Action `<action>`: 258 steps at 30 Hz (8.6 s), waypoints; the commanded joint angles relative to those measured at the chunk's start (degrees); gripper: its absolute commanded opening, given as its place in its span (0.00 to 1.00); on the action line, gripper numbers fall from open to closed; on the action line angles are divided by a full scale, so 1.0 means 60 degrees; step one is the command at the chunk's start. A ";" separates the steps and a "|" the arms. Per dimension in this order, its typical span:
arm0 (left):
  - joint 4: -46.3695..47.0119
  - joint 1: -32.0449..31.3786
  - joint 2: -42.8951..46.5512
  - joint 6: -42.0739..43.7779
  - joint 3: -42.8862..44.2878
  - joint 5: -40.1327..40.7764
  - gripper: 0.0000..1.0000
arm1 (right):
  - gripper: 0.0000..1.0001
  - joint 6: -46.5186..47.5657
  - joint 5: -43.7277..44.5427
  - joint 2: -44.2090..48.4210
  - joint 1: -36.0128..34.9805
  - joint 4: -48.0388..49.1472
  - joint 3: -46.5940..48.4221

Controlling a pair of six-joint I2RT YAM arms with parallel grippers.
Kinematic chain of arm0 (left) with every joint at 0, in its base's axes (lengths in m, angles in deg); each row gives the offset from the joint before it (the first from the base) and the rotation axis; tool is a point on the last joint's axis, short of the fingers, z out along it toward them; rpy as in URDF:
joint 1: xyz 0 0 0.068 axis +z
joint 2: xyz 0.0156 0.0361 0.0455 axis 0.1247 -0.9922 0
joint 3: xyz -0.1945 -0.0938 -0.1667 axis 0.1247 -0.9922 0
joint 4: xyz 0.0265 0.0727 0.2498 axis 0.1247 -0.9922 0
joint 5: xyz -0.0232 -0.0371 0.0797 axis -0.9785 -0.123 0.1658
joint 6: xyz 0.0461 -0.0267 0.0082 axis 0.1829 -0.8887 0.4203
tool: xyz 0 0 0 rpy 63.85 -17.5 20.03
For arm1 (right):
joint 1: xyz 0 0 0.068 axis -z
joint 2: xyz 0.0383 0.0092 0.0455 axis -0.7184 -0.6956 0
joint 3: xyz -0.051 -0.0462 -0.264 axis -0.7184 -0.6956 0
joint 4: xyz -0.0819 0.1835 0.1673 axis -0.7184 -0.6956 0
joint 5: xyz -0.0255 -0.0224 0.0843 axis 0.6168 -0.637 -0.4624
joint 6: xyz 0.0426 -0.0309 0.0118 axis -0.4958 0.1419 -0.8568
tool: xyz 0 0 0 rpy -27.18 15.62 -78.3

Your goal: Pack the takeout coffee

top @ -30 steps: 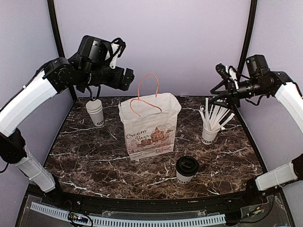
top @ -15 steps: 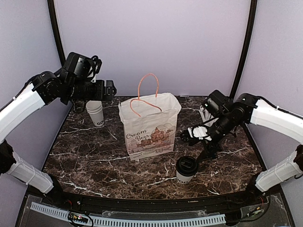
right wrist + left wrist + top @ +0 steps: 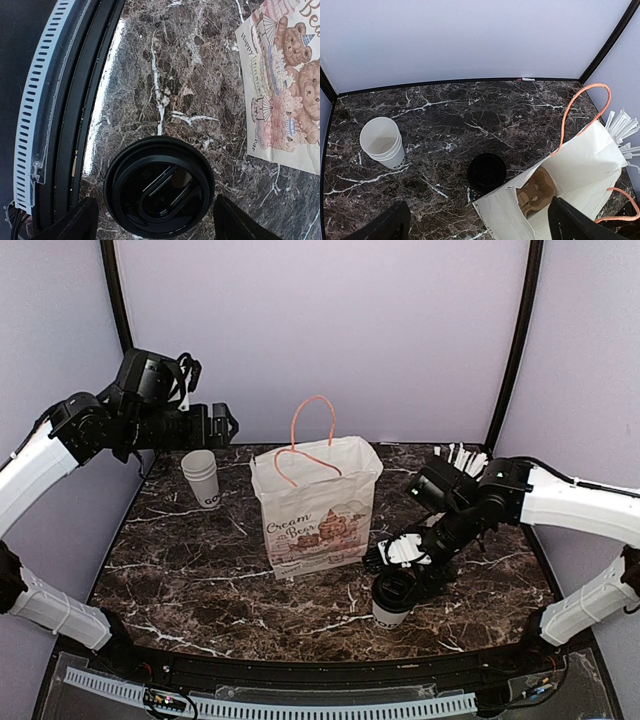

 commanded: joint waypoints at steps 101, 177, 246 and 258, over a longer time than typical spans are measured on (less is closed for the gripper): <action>-0.1387 0.0116 -0.4192 0.4311 0.3682 -0.4254 0.79 | 0.43 0.0277 0.2780 -0.2917 0.0740 0.0121 0.8544; 0.4428 -0.0160 -0.5905 0.2690 -0.1207 -0.8277 0.79 | 0.40 0.3632 0.5333 0.0481 -0.2764 0.1619 0.1053; 0.4699 0.0174 -0.6761 0.2680 -0.1179 -0.8488 0.79 | 0.40 0.3078 0.4488 -0.1596 -0.1720 0.2686 0.1257; 0.4065 0.0859 -0.5847 0.2954 -0.1305 -0.7767 0.83 | 0.40 0.2331 0.3736 -0.2439 -0.1301 0.1759 0.2300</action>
